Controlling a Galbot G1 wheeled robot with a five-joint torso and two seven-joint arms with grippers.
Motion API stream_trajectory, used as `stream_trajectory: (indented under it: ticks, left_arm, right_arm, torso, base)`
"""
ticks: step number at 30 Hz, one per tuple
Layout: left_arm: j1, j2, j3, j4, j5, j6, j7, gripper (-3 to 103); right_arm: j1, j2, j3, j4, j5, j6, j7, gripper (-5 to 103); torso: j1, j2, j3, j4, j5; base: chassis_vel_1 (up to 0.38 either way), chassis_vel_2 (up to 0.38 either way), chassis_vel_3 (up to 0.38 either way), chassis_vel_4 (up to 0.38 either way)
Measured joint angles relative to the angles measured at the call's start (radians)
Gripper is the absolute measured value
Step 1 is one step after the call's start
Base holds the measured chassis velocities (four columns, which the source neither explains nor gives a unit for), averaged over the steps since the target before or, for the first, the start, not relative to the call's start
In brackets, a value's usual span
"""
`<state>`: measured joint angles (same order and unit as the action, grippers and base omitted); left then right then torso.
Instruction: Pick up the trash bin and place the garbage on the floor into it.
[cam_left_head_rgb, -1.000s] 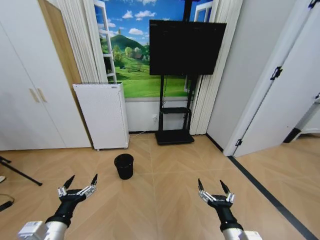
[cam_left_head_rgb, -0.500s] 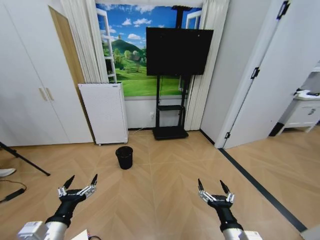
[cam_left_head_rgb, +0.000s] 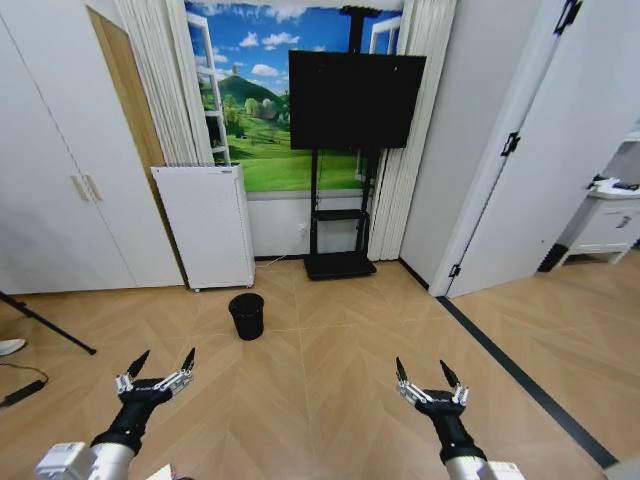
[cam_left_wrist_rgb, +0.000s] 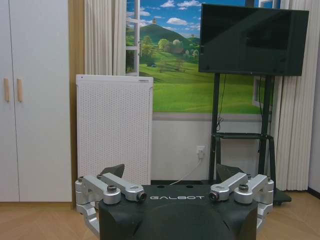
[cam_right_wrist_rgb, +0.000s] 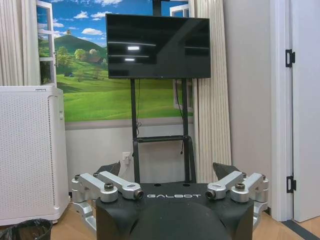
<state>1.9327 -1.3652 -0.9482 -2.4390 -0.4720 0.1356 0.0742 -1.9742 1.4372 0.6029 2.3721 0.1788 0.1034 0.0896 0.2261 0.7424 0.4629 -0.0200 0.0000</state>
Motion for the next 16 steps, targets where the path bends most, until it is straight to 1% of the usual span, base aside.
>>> stream_trajectory:
  ticks: [16]
  left_arm:
    - [0.0, 0.0, 0.0, 0.0, 0.0, 0.0, 0.0, 100]
  right_arm:
    - [0.0, 0.0, 0.0, 0.0, 0.0, 0.0, 0.0, 100]
  torso:
    - [0.0, 0.0, 0.0, 0.0, -0.0001]
  base:
    - [0.0, 0.0, 0.0, 0.0]
